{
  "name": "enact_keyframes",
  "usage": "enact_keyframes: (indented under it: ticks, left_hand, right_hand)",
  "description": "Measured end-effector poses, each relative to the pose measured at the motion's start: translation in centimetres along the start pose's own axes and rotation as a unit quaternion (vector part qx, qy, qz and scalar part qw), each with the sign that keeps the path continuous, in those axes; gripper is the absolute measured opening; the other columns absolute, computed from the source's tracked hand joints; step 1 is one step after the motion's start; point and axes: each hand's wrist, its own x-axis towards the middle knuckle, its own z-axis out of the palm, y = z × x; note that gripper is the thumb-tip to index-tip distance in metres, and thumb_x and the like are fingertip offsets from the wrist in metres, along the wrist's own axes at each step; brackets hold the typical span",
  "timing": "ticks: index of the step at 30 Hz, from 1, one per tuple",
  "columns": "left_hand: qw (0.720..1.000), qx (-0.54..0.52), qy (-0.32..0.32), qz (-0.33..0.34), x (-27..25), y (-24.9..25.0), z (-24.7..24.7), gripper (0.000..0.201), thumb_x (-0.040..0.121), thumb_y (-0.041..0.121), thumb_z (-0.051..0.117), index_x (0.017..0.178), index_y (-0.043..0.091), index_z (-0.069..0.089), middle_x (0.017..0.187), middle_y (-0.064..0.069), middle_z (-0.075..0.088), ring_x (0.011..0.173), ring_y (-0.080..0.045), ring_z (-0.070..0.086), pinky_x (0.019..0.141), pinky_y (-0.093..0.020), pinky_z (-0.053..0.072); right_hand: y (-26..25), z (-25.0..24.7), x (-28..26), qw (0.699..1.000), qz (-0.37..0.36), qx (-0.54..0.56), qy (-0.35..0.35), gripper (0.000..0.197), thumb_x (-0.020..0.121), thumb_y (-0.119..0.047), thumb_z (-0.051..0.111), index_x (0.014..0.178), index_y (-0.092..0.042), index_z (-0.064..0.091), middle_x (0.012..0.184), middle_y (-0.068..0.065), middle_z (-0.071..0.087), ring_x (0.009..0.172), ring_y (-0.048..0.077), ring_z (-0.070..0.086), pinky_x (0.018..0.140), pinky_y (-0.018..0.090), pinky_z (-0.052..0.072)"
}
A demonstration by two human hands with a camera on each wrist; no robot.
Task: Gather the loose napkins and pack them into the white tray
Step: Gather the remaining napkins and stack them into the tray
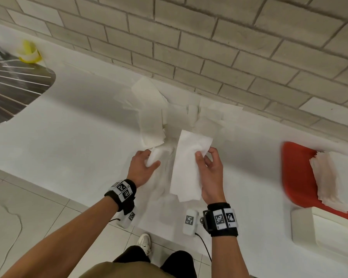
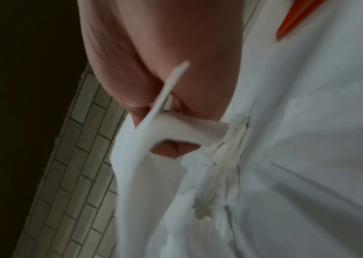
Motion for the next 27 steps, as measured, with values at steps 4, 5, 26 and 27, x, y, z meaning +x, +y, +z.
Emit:
enact_keyframes:
  ticks: [4,5,26,27]
  left_hand:
    - [0.997,-0.028,0.051,0.043,0.2,1.6,-0.7,0.020,0.090,0.038,0.084,0.099,0.023,0.074,0.116,0.013,0.069,0.108,-0.009,0.060,0.094,-0.017,0.041]
    - [0.996,-0.059,0.049,0.045,0.1,2.2,-1.0,0.018,0.093,0.038,0.082,0.100,0.024,0.074,0.107,0.015,0.073,0.100,-0.005,0.066,0.086,-0.013,0.044]
    - [0.935,-0.339,0.032,-0.097,-0.5,4.9,-2.0,0.027,0.113,0.033,0.045,0.094,0.018,0.056,0.084,-0.003,0.061,0.077,-0.022,0.055,0.071,-0.039,0.046]
    - [0.931,-0.350,0.023,-0.103,-0.6,5.0,-2.2,0.025,0.113,0.032,0.045,0.096,0.017,0.055,0.085,-0.003,0.061,0.077,-0.022,0.056,0.070,-0.038,0.046]
  right_hand:
    - [-0.6,1.0,-1.9,0.993,0.017,0.097,-0.063,0.031,0.107,-0.017,0.065,0.137,-0.018,0.060,0.125,0.015,0.076,0.110,0.026,0.073,0.097,0.049,0.061]
    - [-0.6,1.3,-2.1,0.990,0.022,0.121,-0.070,0.036,0.106,-0.018,0.065,0.141,-0.020,0.059,0.127,0.014,0.075,0.111,0.026,0.072,0.097,0.047,0.062]
    - [4.4,4.8,-1.7,0.991,0.084,0.095,-0.050,0.027,0.106,-0.017,0.069,0.130,-0.007,0.061,0.131,0.012,0.074,0.120,0.028,0.071,0.109,0.053,0.054]
    - [3.9,4.6,-1.9,0.988,0.083,0.116,-0.061,0.033,0.107,-0.015,0.066,0.140,-0.011,0.060,0.138,0.011,0.072,0.127,0.027,0.069,0.110,0.049,0.055]
